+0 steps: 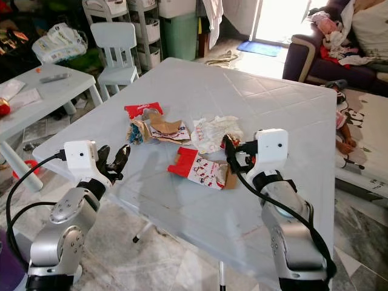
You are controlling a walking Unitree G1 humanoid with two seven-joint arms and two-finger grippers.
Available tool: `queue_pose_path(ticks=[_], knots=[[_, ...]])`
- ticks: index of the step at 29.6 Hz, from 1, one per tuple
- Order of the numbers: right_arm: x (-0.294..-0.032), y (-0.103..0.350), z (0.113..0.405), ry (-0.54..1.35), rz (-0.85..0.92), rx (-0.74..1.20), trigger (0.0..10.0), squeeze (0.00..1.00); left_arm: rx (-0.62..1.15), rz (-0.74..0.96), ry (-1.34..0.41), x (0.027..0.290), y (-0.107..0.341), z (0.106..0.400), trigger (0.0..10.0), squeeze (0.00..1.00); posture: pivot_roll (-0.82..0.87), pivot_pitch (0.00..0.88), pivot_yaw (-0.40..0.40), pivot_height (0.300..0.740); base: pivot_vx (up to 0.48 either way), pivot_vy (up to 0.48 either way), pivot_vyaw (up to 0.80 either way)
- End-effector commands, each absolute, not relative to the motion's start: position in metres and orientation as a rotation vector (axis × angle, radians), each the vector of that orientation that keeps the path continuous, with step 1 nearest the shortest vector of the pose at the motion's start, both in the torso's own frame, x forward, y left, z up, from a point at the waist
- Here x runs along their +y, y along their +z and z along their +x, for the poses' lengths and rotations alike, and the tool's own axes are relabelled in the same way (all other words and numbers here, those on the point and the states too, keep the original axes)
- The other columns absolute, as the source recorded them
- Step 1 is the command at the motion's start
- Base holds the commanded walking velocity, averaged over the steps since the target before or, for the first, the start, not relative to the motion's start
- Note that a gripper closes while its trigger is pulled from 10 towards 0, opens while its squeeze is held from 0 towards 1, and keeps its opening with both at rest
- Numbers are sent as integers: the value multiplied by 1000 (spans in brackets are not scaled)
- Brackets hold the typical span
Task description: Picking trash to rubbish bin
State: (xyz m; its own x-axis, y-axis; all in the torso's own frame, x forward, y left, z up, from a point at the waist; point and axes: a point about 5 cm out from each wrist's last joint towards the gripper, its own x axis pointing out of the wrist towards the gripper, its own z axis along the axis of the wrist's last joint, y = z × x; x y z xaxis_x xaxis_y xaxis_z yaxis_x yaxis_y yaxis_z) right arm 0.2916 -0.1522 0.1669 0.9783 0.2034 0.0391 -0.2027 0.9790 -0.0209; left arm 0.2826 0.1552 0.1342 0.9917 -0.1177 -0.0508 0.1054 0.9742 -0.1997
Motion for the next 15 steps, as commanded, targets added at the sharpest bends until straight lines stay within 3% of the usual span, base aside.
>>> queue_pose_path(ticks=[1, 7, 15], knots=[[-151, 167, 298, 221, -36, -31, 10000, 0, 39, -178, -101, 153, 137, 276, 10000, 0, 59, 52, -66, 740, 0, 0, 0], [-147, 160, 310, 250, -51, 7, 10000, 0, 17, -110, -106, 147, 135, 259, 10000, 0, 86, 58, -92, 740, 0, 0, 0], [-126, 135, 337, 341, -134, 150, 10000, 0, 52, -84, -40, 152, 122, 209, 10000, 0, 158, 72, -127, 740, 0, 0, 0]])
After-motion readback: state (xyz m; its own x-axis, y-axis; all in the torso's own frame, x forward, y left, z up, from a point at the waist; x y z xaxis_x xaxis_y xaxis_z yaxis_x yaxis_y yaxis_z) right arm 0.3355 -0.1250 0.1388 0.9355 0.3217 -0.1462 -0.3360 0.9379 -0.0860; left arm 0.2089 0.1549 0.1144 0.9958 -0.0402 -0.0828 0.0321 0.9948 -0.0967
